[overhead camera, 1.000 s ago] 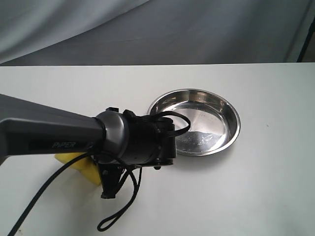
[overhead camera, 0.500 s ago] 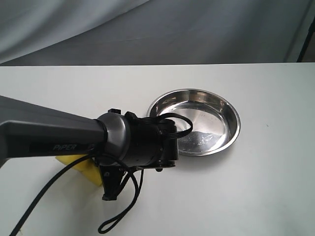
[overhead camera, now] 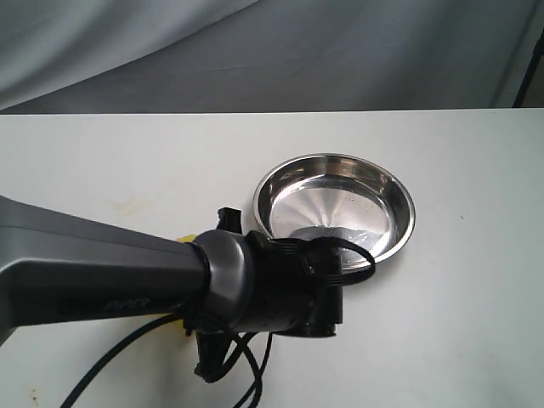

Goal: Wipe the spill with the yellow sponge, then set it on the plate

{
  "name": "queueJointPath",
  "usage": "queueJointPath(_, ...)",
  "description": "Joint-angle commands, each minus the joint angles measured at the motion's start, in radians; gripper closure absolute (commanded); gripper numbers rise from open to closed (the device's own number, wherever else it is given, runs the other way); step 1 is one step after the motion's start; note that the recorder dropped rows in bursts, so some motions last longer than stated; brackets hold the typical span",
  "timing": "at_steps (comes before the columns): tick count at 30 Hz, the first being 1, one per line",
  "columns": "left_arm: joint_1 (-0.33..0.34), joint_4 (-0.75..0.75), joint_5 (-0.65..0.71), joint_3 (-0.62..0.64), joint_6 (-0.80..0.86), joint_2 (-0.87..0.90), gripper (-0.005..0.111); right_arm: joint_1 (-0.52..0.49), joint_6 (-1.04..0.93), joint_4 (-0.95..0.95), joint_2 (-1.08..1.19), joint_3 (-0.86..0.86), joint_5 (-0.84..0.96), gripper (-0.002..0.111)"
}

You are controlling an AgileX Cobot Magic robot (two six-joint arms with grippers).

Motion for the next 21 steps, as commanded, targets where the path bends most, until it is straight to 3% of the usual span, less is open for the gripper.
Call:
queueJointPath(1, -0.037, -0.077, -0.090, -0.002, 0.001, 0.001, 0.107, -0.003, 0.001, 0.005, 0.003, 0.004, -0.008, 0.108)
queueJointPath(21, -0.066, -0.103, -0.179, -0.002, 0.048, 0.001, 0.107, -0.003, 0.001, 0.005, 0.003, 0.004, -0.008, 0.108)
